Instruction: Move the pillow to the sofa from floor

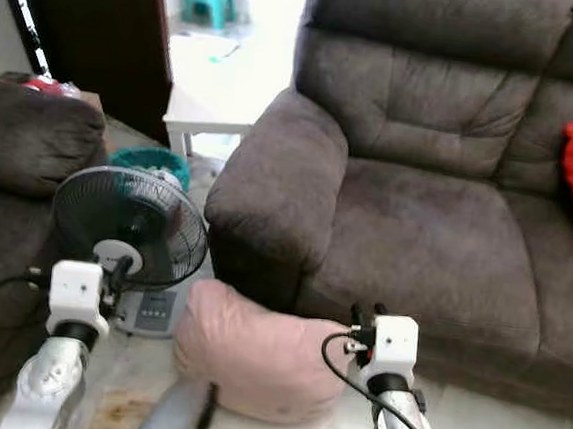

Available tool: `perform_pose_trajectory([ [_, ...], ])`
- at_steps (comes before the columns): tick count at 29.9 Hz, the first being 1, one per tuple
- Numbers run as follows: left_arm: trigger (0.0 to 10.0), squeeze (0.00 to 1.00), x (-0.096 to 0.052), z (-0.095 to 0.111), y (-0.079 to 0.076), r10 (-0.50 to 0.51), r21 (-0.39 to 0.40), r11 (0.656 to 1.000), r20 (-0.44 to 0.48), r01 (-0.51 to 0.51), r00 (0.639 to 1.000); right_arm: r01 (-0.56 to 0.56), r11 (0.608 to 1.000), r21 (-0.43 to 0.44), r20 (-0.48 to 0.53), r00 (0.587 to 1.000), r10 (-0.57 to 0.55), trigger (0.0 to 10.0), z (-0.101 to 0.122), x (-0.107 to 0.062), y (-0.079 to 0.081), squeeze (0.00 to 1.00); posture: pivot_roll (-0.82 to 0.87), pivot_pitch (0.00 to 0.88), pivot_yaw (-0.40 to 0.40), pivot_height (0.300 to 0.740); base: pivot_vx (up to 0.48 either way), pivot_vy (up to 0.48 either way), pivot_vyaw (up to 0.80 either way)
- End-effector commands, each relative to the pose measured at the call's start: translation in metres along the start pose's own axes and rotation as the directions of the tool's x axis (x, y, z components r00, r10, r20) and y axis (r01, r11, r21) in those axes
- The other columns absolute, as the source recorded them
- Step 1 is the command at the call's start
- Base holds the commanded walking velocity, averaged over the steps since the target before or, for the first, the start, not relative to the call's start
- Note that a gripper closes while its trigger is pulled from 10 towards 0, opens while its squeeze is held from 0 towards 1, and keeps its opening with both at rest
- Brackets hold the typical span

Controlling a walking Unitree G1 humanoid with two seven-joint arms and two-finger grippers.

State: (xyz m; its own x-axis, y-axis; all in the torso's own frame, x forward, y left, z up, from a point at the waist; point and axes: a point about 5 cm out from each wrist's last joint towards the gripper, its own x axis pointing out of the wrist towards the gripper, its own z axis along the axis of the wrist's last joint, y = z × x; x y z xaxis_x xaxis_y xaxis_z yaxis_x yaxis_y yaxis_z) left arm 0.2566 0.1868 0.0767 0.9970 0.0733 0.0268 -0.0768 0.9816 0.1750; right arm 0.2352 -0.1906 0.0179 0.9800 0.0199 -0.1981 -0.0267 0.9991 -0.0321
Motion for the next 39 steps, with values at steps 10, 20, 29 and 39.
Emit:
perform_pose_trajectory([
  [10,10.0,0.0,-0.005,-0.013,-0.023,-0.231,-0.018,0.973,-0.082,0.231,0.969,0.013,1.0,0.01,-0.07,0.998,-0.012,10.0,-0.014,0.002,-0.001,0.0,0.14,0.007,-0.081,0.543,0.0,0.0,0.0],
  [20,10.0,0.0,-0.003,-0.014,-0.009,-0.108,0.029,0.993,-0.077,0.111,0.991,0.036,0.999,0.021,-0.089,0.995,-0.034,10.0,-0.024,0.001,-0.005,0.0,0.14,0.01,-0.081,0.543,0.0,0.0,0.0],
  [29,10.0,1.0,-0.003,-0.011,-0.009,-0.099,0.019,0.995,-0.055,0.1,0.994,0.028,0.999,0.022,-0.08,0.996,-0.026,10.0,-0.025,0.004,-0.004,0.0,0.14,0.009,-0.081,0.543,0.0,0.0,0.0],
  [39,10.0,0.0,-0.003,-0.01,-0.008,-0.078,-0.013,0.997,-0.052,0.077,0.996,0.02,1.0,0.021,-0.088,0.996,-0.018,10.0,-0.028,0.005,-0.005,0.0,0.14,0.01,-0.082,0.543,0.0,0.0,0.0],
])
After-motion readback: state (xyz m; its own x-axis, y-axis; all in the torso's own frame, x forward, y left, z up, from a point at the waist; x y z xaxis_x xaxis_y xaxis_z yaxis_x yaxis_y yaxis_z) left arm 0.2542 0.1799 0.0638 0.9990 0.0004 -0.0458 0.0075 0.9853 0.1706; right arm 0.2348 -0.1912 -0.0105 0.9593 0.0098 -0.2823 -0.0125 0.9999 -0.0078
